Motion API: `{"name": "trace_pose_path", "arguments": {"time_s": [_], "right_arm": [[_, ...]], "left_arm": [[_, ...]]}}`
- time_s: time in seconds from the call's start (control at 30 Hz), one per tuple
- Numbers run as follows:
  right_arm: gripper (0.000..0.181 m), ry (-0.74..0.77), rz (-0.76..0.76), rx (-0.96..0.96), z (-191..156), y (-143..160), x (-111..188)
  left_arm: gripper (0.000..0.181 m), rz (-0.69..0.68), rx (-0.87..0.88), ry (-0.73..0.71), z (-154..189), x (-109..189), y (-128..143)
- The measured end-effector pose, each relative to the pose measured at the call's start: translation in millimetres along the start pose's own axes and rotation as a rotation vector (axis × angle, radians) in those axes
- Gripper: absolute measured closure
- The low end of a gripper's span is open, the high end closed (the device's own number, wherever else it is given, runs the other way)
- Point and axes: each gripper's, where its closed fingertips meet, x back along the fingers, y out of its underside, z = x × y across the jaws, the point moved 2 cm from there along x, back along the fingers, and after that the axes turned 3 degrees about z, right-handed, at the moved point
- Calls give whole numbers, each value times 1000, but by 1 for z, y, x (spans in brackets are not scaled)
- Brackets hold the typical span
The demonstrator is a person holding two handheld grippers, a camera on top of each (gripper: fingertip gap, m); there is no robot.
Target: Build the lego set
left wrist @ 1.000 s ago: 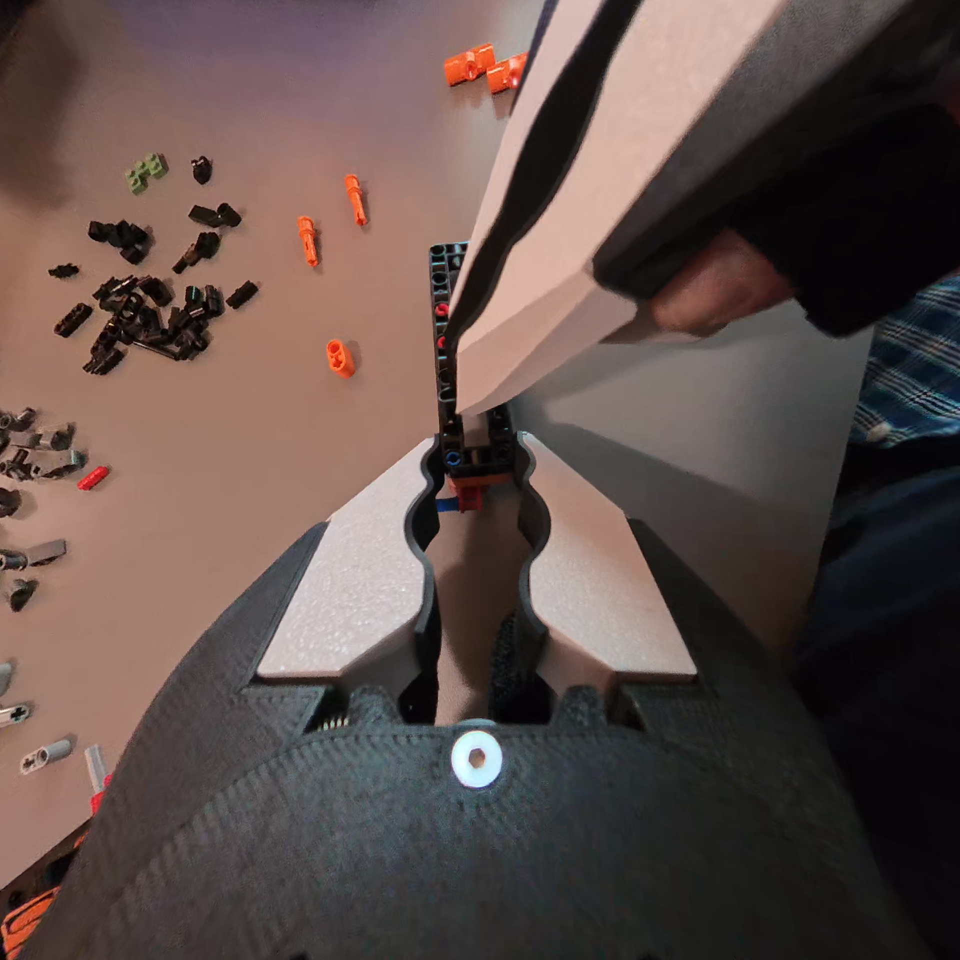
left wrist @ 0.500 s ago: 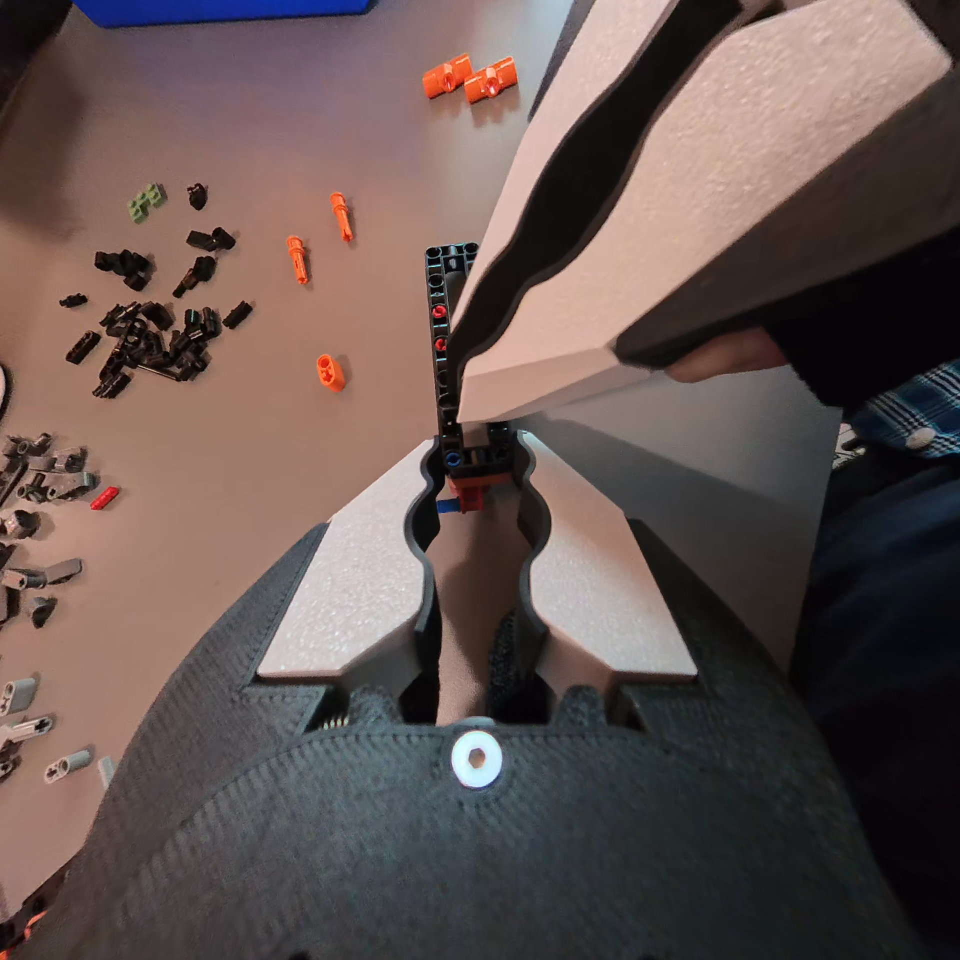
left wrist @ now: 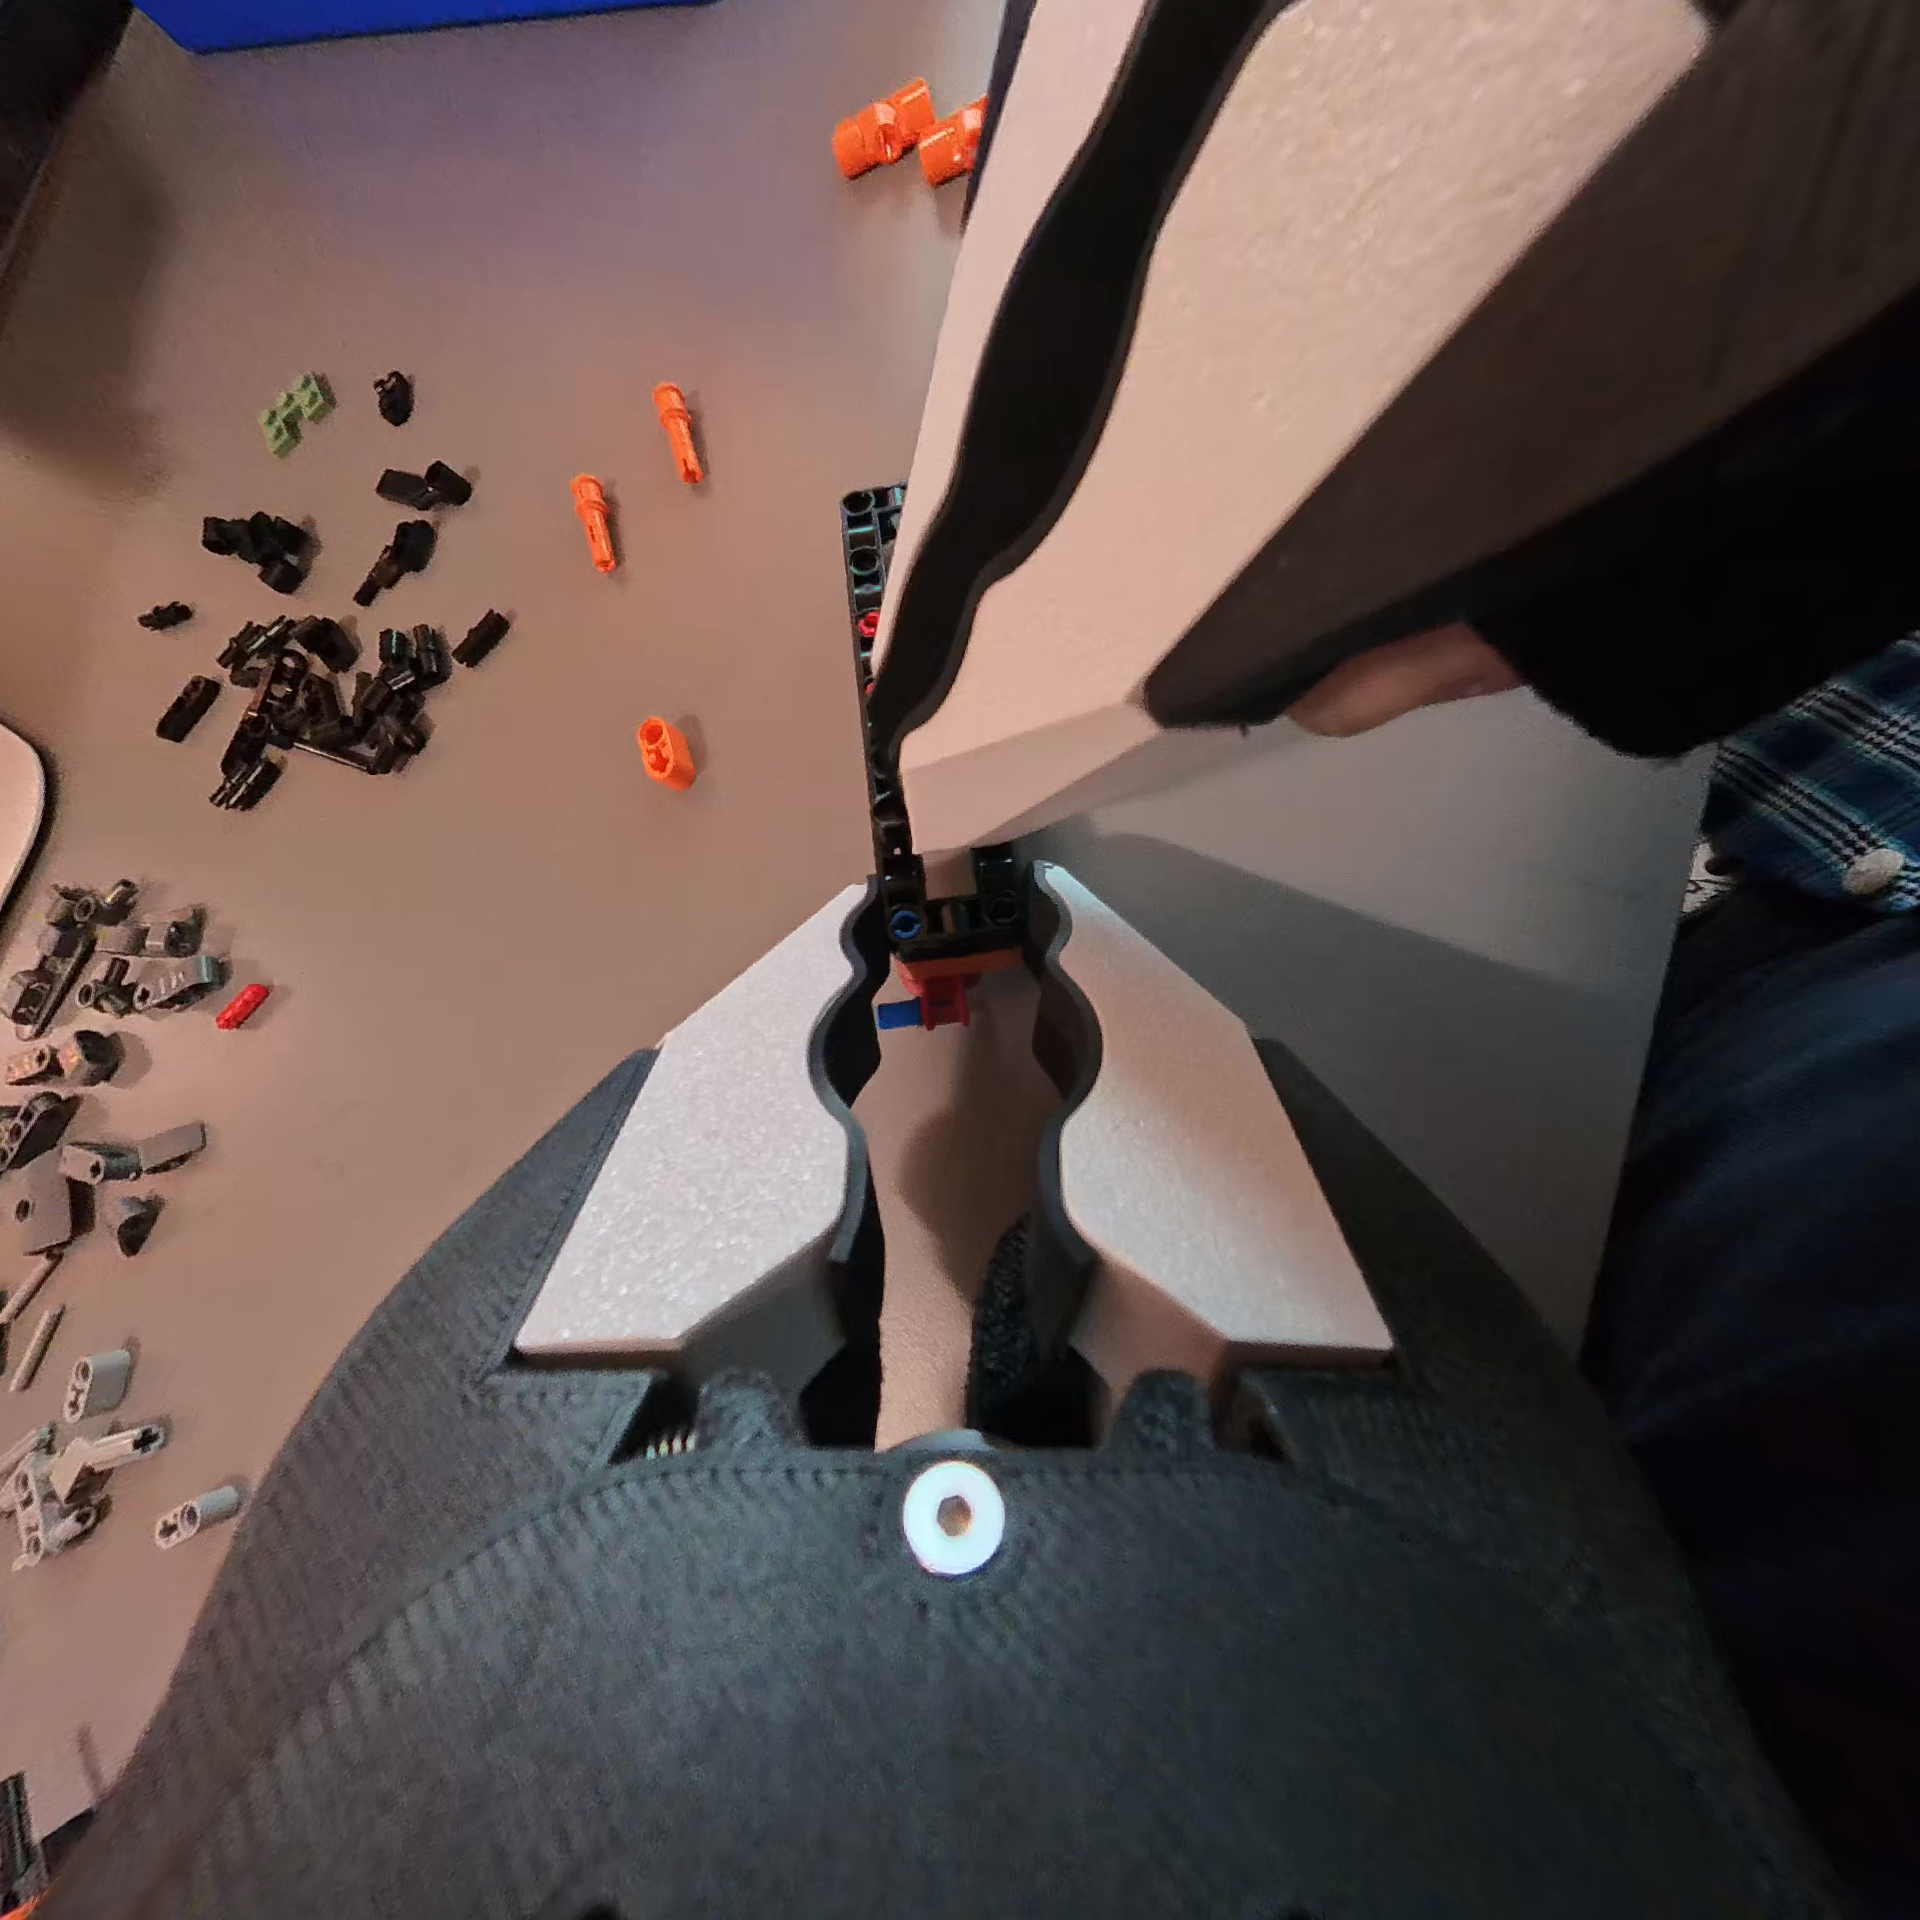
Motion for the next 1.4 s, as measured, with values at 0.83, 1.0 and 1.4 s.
{"name": "trace_pose_path", "arguments": {"time_s": [0.83,1.0,1.4], "right_arm": [[177,3,-260,136,-1,-1,-1],[176,-10,-315,159,-1,-2,-1],[176,-23,-394,220,-1,-2,-3]], "left_arm": [[156,-23,-65,-17,1,1,0],[156,-31,-83,-24,1,1,-1],[158,-40,-108,-37,2,1,-1]]}}
